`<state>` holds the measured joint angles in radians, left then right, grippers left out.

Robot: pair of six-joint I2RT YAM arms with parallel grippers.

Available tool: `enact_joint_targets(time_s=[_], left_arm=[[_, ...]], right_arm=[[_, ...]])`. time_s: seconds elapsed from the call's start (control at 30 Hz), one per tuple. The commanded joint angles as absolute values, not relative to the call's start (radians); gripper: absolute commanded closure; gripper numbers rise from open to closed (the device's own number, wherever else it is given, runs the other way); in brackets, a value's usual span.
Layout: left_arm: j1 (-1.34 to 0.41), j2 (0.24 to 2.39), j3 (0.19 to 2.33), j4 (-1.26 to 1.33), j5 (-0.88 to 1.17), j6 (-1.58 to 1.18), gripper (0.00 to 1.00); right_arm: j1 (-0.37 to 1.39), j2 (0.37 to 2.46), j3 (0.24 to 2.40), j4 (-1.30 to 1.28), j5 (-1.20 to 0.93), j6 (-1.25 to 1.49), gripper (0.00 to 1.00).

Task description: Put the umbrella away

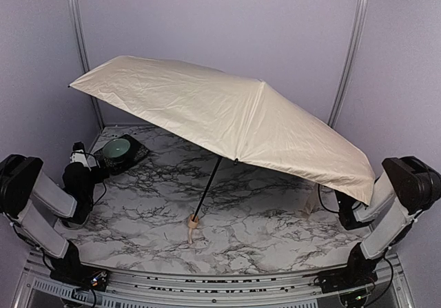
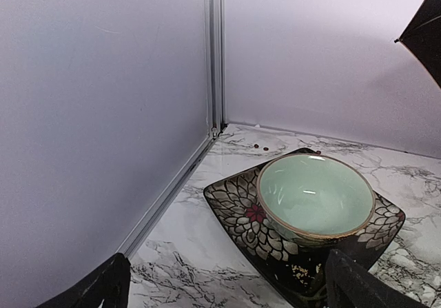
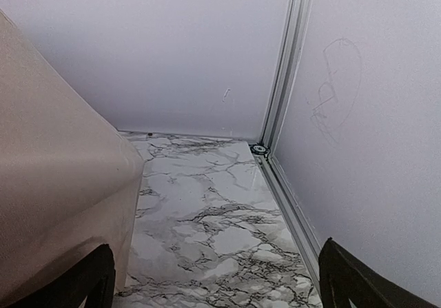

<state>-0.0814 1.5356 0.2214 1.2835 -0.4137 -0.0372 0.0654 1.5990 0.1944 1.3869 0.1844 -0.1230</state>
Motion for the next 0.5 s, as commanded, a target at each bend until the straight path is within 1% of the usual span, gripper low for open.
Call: enact_joint_targets(time_s=[0.0,0.33,0.4,0.47], left_arm=[[-0.084,1.532,0.22,1.308,-0.427,-0.031,0.01],[-0.077,1.531,0.222,1.301,-0.41,-0.032,0.01],[-0.078,1.53,0.223,1.301,-0.366,-0.011,0.01],[-0.077,1.505,0.203,1.311,-0.277,0.022,0.01]], right_arm=[[0.051,1.602,0.217,1.39,0.176,-0.104,0.0],[0.051,1.601,0.221,1.384,0.174,-0.105,0.0],[0.051,1.6,0.216,1.396,0.174,-0.106,0.0],[0.053,1.579,0.188,1.425,0.152,-0.119,0.0]])
